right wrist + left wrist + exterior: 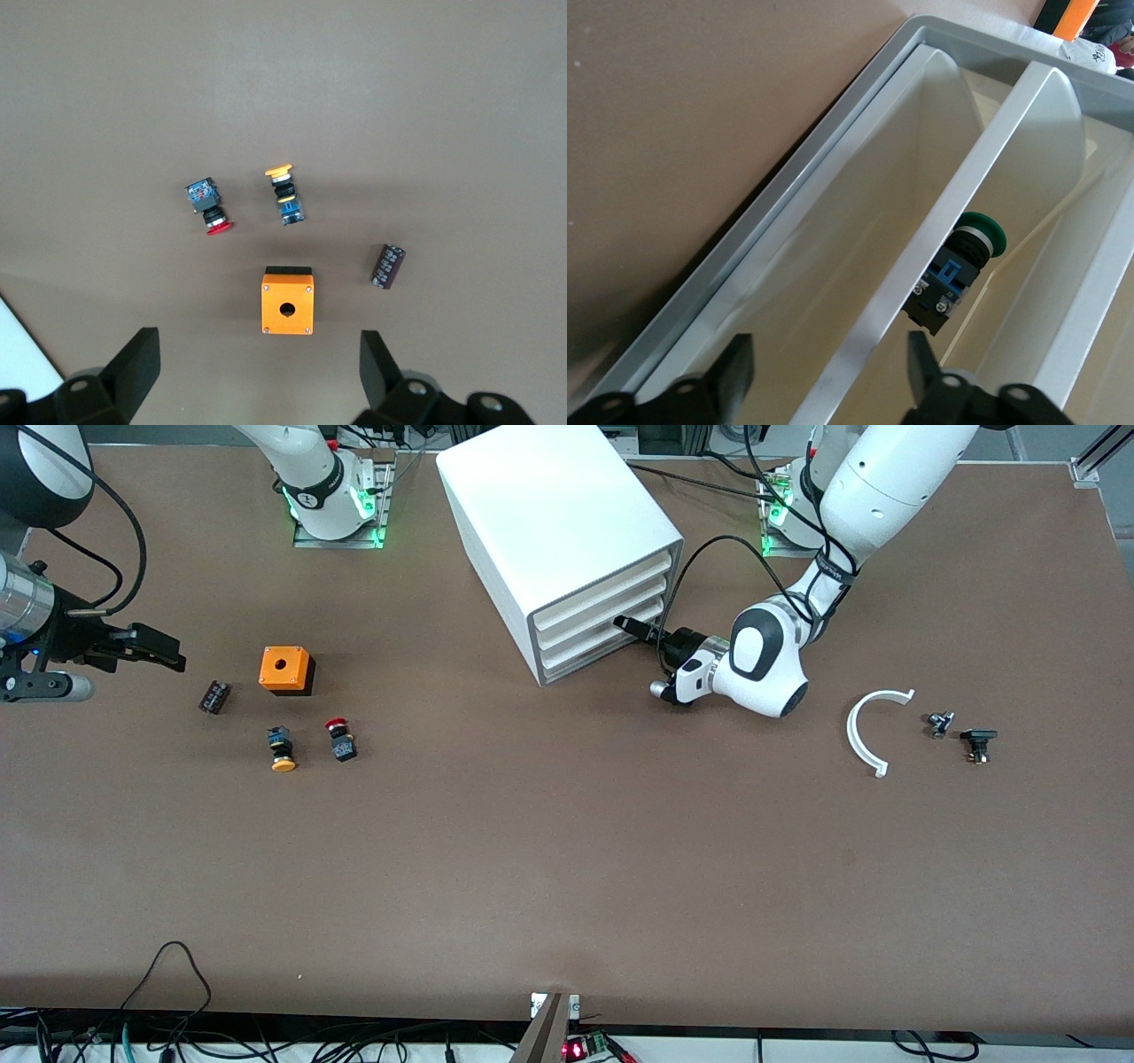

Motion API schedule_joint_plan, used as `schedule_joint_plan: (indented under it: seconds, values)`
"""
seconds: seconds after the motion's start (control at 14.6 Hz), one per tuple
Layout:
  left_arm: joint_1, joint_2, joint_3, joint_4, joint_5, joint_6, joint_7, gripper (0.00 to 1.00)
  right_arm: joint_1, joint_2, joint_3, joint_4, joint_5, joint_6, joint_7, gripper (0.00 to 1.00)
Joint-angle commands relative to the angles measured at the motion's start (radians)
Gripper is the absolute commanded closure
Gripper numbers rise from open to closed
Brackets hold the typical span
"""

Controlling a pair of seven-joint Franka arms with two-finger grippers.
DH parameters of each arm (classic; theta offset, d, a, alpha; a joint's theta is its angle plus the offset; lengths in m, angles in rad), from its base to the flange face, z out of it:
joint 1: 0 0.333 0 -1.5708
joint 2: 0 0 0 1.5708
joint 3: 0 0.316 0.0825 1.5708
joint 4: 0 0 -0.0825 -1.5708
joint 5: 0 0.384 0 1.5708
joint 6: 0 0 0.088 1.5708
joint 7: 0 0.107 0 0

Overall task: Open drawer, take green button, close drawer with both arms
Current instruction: 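Pull the drawer open with the left gripper while the right gripper approaches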

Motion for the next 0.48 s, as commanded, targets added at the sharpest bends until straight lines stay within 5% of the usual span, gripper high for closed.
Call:
schedule_joint_plan:
  seconds: [0.0, 0.41]
  values:
    - [0.001, -0.009, -0.001, -0.019, -0.03, 0.011, 0.036, 1.0, 0.039, 0.016, 0.001, 0.018, 0.015, -0.025, -0.005, 0.0]
    - [0.033, -0.031, 0.069, 0.013, -0.018, 0.058, 0.024, 1.0, 0.113, 0.035, 0.001, 0.027, 0.016, -0.014, -0.004, 0.0]
